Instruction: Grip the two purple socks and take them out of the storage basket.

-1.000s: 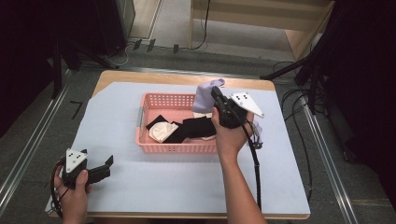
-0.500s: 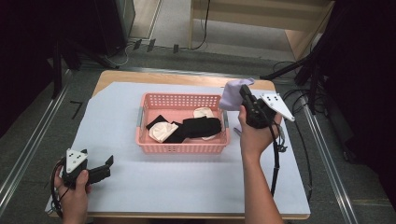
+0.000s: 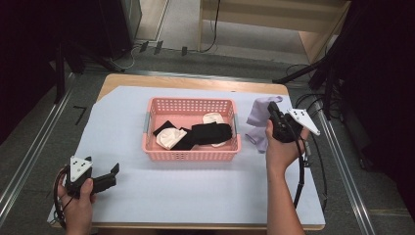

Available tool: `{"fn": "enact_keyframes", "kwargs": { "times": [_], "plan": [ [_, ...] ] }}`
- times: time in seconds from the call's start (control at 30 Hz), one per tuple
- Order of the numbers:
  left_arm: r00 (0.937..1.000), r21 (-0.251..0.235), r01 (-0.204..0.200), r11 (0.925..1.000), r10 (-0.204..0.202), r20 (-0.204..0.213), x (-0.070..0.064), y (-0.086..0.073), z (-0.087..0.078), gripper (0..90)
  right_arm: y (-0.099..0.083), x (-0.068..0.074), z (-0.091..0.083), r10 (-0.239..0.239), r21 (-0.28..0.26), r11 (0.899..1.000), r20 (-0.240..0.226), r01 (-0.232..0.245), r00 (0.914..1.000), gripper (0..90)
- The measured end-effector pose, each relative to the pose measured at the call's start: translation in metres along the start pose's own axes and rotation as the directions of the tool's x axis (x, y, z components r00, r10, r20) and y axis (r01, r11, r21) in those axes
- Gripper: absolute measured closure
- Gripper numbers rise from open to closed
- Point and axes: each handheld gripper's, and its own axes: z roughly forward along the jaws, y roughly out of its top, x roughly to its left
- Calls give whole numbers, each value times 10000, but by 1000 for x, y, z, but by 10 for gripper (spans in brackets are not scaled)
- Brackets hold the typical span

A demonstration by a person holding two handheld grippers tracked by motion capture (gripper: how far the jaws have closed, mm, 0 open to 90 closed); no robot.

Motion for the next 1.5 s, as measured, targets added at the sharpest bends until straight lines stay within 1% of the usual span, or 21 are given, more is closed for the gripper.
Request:
{"fn": "enact_keyframes", "kwargs": {
  "times": [0.13,0.2,0.23,0.27,0.3,0.37,0.4,0.47,0.5,0.53,0.57,0.6,0.67,0.77,0.8,0.83,1.17,1.2,1.3,1.43,1.5],
  "plan": [
    [10000,-3,6,10000,-6,-4,0,0,0,74,-16,-10,4,-19,446,9990,282,7,9996,896],
    [10000,-6,17,10000,-17,16,0,0,0,74,-19,-12,5,18,545,9985,287,-33,9996,895],
    [10000,-6,7,10000,-7,9,0,0,0,73,-27,-16,6,-5,875,9962,343,-25,9994,893],
    [10000,-11,6,10000,-6,6,0,0,0,74,-30,-17,5,38,997,9950,368,-74,9993,869],
    [10000,-10,5,10000,-5,14,0,0,0,74,-32,-18,5,114,1056,9943,332,-149,9994,826],
    [10000,-22,24,10000,-24,5,0,0,0,73,-35,-21,2,323,1046,9939,168,-339,9993,699],
    [10000,-26,23,10000,-23,5,0,0,0,74,-36,-22,0,303,1027,9942,118,-314,9995,651],
    [10000,-25,22,10000,-22,7,0,0,0,74,-36,-24,-4,-98,926,9957,172,81,9998,542],
    [10000,-25,22,10000,-22,7,0,0,0,74,-36,-24,-4,-98,926,9957,172,81,9998,542],
    [10000,-34,27,10000,-27,7,0,0,0,74,-35,-24,-6,-161,859,9962,176,146,9997,490],
    [10000,-41,36,10000,-36,2,0,0,0,74,-32,-26,-12,-352,746,9966,105,343,9993,393],
    [10000,-42,35,10000,-35,1,0,0,0,74,-31,-27,-15,-554,711,9960,65,548,9984,361],
    [10000,-43,30,10000,-30,-4,0,0,-1,74,-29,-28,-22,-621,770,9951,-93,627,9980,295],
    [10000,-50,23,10000,-23,-12,0,0,-1,74,-31,-33,-32,-741,789,9940,-161,751,9971,230],
    [10000,-50,23,10000,-23,-12,0,0,-1,74,-31,-33,-32,-741,789,9940,-161,751,9971,230],
    [10000,-50,25,10000,-25,-11,0,0,-1,74,-34,-37,-40,-786,868,9931,-123,794,9968,220],
    [10000,-108,-21,9999,20,-69,-1,0,-1,74,-53,-62,-74,-894,1263,9882,122,871,9959,223],
    [10000,-108,-21,9999,20,-69,-1,0,-1,74,-53,-62,-74,-894,1263,9882,122,871,9959,223],
    [10000,-111,-43,9999,43,-71,-2,0,-1,74,-62,-71,-86,-958,1445,9853,267,910,9950,229],
    [10000,-124,-65,9999,64,-59,-2,-1,-1,74,-71,-80,-97,-936,1442,9858,501,855,9943,235],
    [9999,-118,-94,9999,94,-64,-2,-1,-2,74,-77,-84,-103,-921,1554,9845,620,815,9938,235]
  ]
}}
